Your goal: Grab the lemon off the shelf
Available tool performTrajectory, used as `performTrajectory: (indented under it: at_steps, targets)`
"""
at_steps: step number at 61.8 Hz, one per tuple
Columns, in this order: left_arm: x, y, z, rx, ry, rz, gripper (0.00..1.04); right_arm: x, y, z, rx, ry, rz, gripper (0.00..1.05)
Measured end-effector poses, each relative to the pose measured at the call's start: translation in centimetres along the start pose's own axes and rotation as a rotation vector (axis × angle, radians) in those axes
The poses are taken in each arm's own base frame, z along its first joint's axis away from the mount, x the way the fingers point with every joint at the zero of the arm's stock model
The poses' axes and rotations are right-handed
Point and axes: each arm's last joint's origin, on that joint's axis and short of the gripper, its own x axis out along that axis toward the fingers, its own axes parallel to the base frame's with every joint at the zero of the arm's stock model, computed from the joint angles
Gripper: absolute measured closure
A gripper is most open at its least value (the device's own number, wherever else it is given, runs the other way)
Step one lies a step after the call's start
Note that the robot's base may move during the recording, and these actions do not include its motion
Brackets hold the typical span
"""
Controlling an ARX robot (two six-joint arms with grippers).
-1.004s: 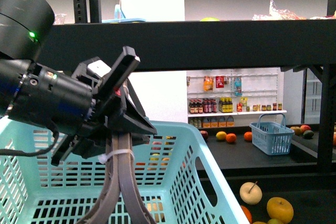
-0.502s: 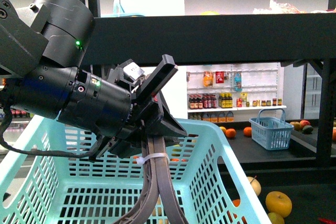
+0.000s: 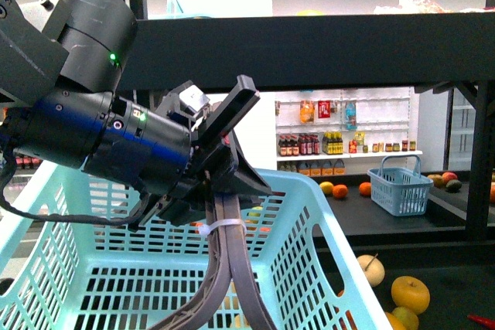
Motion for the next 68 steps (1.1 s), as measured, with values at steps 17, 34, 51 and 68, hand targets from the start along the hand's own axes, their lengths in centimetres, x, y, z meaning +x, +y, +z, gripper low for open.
performTrajectory:
  at_steps: [17,34,51,68]
  targets:
    - [0.0,0.0,0.1,0.001,-0.001,0.0,0.9,11.4,2.0,0.8,0.206,0.357,-0.095,0.02]
    - [0.0,0.0,0.1,0.001,-0.001,0.0,0.9,18.2,5.6,2.0,0.411,0.416,-0.246,0.02]
    - [0.0,0.0,0.1,0.001,-0.001,0.0,0.9,22.5,8.3,1.9,0.58,0.433,-0.301,0.02]
    - [0.0,0.0,0.1,0.001,-0.001,0.0,0.9,25.4,9.9,1.6,0.691,0.409,-0.315,0.02]
